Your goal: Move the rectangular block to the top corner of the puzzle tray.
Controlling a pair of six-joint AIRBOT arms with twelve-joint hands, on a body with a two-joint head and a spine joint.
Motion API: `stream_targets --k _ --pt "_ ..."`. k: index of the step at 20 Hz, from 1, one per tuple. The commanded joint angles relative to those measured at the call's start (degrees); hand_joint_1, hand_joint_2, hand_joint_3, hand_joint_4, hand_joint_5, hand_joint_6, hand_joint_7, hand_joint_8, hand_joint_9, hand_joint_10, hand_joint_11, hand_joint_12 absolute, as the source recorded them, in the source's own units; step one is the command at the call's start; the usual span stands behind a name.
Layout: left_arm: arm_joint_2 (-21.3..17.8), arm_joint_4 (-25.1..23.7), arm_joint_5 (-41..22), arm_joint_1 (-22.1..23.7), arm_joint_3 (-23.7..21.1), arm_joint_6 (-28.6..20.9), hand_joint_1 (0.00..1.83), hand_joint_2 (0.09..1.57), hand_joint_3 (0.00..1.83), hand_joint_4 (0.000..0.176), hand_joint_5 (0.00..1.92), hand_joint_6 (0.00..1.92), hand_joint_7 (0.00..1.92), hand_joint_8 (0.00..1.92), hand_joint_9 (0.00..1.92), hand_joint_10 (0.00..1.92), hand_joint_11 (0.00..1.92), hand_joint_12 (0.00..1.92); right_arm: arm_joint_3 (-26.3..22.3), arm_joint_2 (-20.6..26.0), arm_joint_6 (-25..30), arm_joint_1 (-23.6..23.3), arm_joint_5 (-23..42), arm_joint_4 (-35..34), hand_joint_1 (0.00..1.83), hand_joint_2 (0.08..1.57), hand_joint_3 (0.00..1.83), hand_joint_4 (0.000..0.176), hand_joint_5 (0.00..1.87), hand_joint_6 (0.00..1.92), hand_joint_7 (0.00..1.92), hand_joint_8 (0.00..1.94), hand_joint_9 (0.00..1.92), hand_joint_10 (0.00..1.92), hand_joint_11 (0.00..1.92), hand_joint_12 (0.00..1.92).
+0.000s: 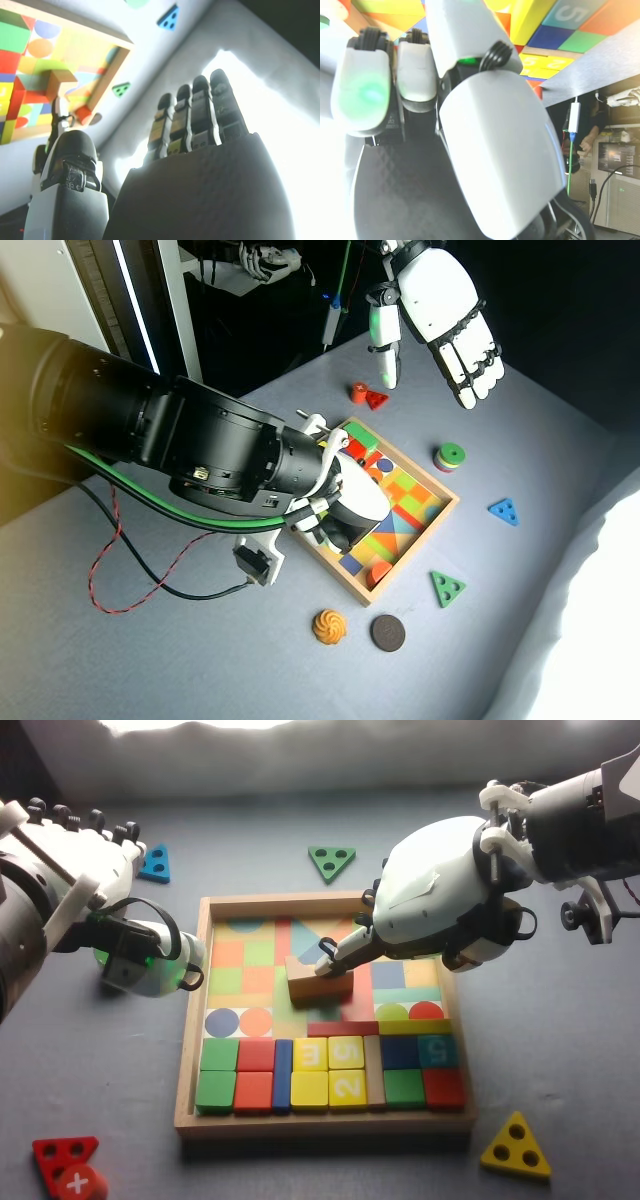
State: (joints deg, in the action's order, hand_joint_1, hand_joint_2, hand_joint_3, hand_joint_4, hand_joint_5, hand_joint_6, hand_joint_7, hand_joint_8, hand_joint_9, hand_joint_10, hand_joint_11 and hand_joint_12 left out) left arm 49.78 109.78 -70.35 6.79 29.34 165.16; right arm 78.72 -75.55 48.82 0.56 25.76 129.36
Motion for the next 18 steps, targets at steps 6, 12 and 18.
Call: stream_targets --k 6,12,18 --pt "-0.64 -4.82 -0.96 0.64 -0.14 0.14 0.12 1.26 0.00 0.000 0.06 0.01 0.03 0.01 0.03 0.01 0.02 0.01 0.23 0.58 -0.25 -1.30 -2.28 -0.86 1.83 1.15 0.00 0.000 0.24 0.02 1.02 1.94 1.44 1.92 1.58 1.92" --pt "-0.64 -4.83 -0.96 0.64 -0.14 0.14 0.05 1.27 0.00 0.000 0.03 0.00 0.00 0.00 0.00 0.00 0.00 0.00 0.24 0.96 -0.23 -0.81 -2.64 -0.93 1.83 1.16 0.00 0.000 0.23 0.01 0.93 1.89 1.37 1.92 1.51 1.92" --pt "-0.64 -4.62 -0.96 0.68 -0.15 0.14 0.01 1.28 0.00 0.000 0.02 0.00 0.00 0.00 0.00 0.00 0.00 0.00 0.86 0.94 -0.38 -0.54 -3.21 -0.98 1.83 1.16 0.00 0.000 0.24 0.01 0.93 1.84 1.40 1.92 1.56 1.92"
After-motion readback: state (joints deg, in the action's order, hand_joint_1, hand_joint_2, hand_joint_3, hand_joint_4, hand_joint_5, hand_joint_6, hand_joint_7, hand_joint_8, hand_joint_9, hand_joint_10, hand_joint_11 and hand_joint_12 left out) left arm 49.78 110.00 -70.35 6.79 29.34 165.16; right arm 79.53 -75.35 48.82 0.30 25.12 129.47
